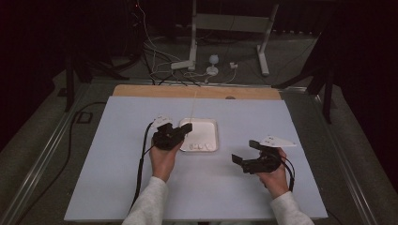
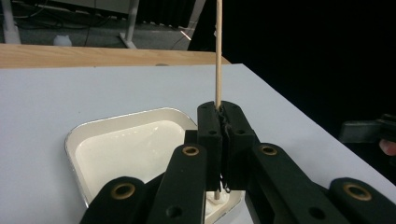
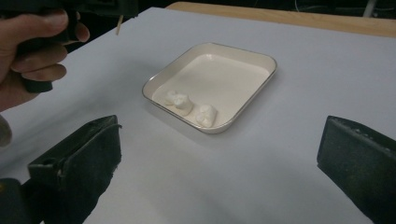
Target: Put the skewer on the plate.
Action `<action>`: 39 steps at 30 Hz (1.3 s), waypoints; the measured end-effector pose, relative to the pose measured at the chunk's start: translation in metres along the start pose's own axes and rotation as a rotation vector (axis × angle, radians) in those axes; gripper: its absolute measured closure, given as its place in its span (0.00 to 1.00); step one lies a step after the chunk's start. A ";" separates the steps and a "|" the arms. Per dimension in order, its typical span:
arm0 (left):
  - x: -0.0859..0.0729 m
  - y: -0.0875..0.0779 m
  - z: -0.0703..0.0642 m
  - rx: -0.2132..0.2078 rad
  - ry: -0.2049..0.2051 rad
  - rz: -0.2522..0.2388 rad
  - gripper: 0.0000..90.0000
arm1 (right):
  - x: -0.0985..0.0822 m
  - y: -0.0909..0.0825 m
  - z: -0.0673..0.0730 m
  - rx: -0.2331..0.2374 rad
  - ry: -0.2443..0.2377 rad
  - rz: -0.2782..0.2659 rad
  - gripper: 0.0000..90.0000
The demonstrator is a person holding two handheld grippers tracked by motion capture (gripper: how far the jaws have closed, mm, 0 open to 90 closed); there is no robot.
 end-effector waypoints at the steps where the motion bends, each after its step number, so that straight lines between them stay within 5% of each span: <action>1: 0.000 0.001 0.001 0.001 0.002 0.002 0.99 | -0.001 -0.002 -0.001 0.000 -0.002 -0.005 0.00; 20: -0.011 0.023 0.005 0.049 -0.056 0.037 0.99 | -0.016 -0.041 -0.018 -0.066 0.032 -0.045 0.00; 39: -0.029 0.042 0.015 0.115 -0.102 0.104 0.99 | -0.017 -0.048 -0.025 -0.093 0.035 -0.052 0.00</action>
Point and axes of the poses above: each handheld gripper's, and its own axes: y roughly forward along the jaws, x roughly out of its top, z roughly to its left, the point moved 3 cm from there along y, roughly forward along the jaws
